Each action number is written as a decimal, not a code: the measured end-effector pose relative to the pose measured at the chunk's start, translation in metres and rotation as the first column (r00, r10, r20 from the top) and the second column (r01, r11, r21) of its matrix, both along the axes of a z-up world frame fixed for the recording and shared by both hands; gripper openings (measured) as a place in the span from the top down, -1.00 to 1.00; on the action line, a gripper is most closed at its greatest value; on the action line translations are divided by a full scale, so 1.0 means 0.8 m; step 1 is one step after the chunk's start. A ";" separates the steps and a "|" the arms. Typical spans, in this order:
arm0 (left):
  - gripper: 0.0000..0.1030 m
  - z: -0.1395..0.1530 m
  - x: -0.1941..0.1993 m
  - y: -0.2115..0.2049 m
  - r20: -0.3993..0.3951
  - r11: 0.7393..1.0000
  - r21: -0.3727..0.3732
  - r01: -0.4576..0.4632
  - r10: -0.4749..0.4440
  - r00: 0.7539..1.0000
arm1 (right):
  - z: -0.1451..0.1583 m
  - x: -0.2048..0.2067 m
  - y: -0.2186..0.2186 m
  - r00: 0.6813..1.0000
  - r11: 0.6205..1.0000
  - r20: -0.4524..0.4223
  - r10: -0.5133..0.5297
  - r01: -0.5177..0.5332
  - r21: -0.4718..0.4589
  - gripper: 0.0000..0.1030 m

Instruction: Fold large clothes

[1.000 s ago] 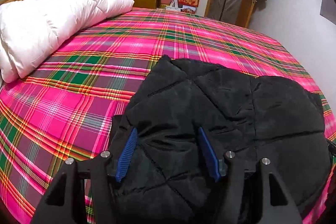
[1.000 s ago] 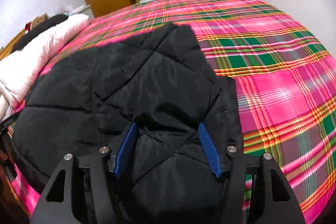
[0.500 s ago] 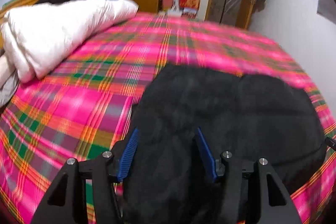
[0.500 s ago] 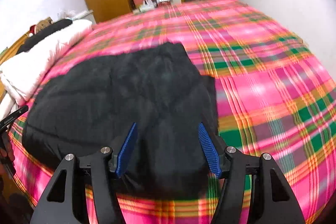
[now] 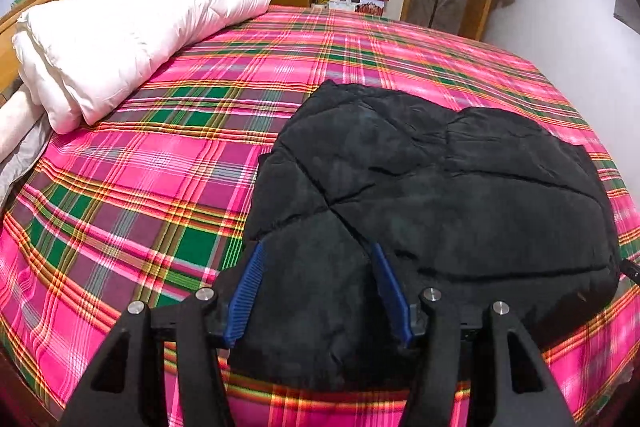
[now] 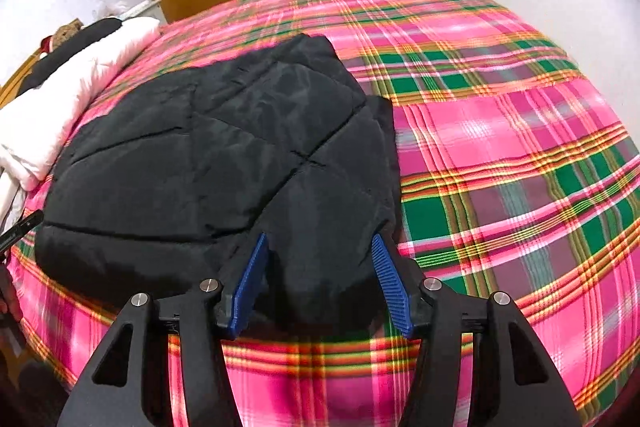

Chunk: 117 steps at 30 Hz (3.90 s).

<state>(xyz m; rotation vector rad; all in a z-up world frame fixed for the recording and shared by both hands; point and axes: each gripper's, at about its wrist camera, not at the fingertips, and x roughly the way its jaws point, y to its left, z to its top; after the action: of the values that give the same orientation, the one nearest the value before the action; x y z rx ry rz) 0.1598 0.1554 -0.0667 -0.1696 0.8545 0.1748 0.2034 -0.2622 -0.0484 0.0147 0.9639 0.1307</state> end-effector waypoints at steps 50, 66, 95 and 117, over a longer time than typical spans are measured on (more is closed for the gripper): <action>-0.13 0.032 0.120 -0.031 0.038 0.989 -0.022 0.149 -0.148 0.988 | 0.013 0.109 0.051 0.996 0.996 0.032 0.083 -0.084 0.030 -0.07; -0.16 -0.054 0.218 -0.050 -0.015 0.983 0.030 0.181 -0.180 0.984 | -0.075 0.201 0.027 0.999 0.999 -0.036 0.021 -0.019 0.048 -0.06; -0.05 -0.006 0.099 0.029 0.040 0.999 0.002 0.044 -0.044 0.998 | -0.017 0.089 -0.018 1.000 0.999 0.024 -0.018 0.019 -0.029 -0.19; -0.22 -0.092 0.089 0.087 -0.069 0.956 -0.292 -0.020 0.000 0.998 | -0.087 0.114 -0.060 0.994 0.984 -0.106 -0.015 0.034 0.177 -0.38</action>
<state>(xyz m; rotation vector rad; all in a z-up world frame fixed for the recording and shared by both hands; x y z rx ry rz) 0.2308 0.2251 -0.1401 -0.4483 0.9460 0.0626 0.2944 -0.3105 -0.1183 0.2000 1.0531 0.1946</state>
